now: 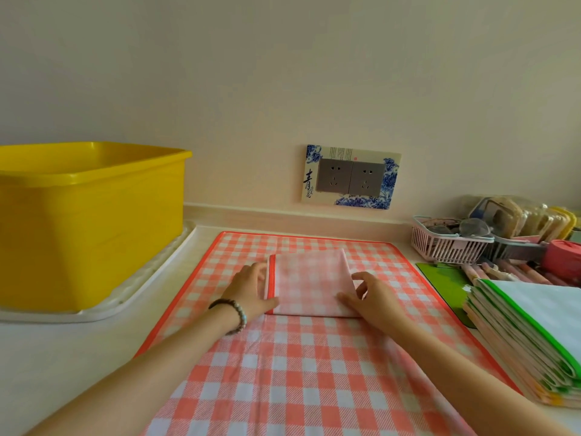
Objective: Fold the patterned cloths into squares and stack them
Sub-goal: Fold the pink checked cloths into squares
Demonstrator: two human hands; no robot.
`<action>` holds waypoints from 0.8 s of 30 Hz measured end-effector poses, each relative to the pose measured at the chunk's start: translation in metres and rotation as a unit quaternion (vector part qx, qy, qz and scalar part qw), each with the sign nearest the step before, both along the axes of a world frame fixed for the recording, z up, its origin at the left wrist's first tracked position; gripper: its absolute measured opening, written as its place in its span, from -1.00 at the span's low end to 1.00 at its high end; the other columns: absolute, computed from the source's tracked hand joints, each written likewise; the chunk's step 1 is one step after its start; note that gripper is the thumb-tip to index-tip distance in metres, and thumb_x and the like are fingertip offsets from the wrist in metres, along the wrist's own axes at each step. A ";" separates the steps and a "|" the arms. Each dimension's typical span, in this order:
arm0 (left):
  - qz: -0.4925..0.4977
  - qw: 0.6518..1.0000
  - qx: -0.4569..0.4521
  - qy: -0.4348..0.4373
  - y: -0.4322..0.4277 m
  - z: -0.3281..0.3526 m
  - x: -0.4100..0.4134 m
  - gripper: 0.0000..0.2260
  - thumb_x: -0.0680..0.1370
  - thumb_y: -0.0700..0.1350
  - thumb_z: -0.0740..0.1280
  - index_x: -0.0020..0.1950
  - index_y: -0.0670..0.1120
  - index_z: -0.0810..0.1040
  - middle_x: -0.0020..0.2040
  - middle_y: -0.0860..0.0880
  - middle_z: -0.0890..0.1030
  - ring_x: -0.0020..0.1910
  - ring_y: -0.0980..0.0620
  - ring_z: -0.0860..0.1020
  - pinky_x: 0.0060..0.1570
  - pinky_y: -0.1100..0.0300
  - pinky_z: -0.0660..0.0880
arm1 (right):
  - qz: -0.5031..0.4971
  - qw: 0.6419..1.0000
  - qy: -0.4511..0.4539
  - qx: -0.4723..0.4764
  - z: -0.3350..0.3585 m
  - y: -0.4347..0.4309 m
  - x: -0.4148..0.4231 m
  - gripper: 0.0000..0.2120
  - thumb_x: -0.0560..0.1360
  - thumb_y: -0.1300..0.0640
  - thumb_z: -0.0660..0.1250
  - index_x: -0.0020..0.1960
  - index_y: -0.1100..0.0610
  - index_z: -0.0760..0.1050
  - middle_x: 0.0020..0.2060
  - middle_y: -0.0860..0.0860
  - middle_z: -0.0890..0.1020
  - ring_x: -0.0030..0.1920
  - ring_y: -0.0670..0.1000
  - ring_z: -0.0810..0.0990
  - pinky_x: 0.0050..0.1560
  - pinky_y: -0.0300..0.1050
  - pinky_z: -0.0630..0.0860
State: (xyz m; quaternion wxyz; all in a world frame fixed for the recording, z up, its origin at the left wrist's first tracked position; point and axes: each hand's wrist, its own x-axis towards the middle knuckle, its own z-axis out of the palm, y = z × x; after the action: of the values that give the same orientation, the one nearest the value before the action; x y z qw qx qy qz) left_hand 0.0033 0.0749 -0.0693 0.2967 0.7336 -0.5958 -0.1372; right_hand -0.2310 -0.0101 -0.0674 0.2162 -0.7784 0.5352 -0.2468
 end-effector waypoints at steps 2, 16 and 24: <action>-0.044 0.998 0.014 -0.034 -0.003 0.000 0.000 -0.36 0.53 0.04 0.30 0.52 0.04 0.07 0.52 0.02 0.12 0.47 0.01 0.17 0.41 0.05 0.24 | -0.003 0.999 0.044 0.017 0.006 -0.003 0.004 -0.33 0.45 -0.10 0.38 0.43 0.09 0.19 0.03 0.01 0.56 -0.06 -0.02 0.55 -0.15 -0.22 0.47; -0.089 0.959 0.151 -0.222 -0.011 -0.011 -0.005 -0.51 0.64 0.10 -0.12 0.55 0.02 -0.09 0.56 0.05 -0.14 0.53 0.05 -0.13 0.49 0.02 -0.16 | 0.140 0.968 0.195 -0.073 -0.012 0.000 0.091 -0.54 0.65 0.04 -0.08 0.53 0.06 0.02 0.54 0.00 0.04 0.53 0.03 -0.05 0.50 0.02 -0.13; -0.097 0.944 0.182 -0.258 -0.019 0.005 -0.004 -0.50 0.62 0.11 -0.03 0.53 -0.03 0.05 0.55 0.02 0.02 0.51 -0.02 0.07 0.47 0.03 0.07 | 0.121 0.952 0.280 -0.019 -0.010 -0.019 0.046 -0.39 0.61 -0.20 -0.18 0.55 0.08 -0.15 0.54 0.01 -0.11 0.53 -0.01 -0.17 0.51 -0.02 -0.21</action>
State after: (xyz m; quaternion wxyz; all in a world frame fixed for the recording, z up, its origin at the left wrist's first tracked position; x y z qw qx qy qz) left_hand -0.0011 0.0556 -0.0638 -0.0200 0.7238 -0.6854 -0.0774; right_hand -0.1853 -0.0289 -0.0770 0.0714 -0.8791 0.4713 -0.0007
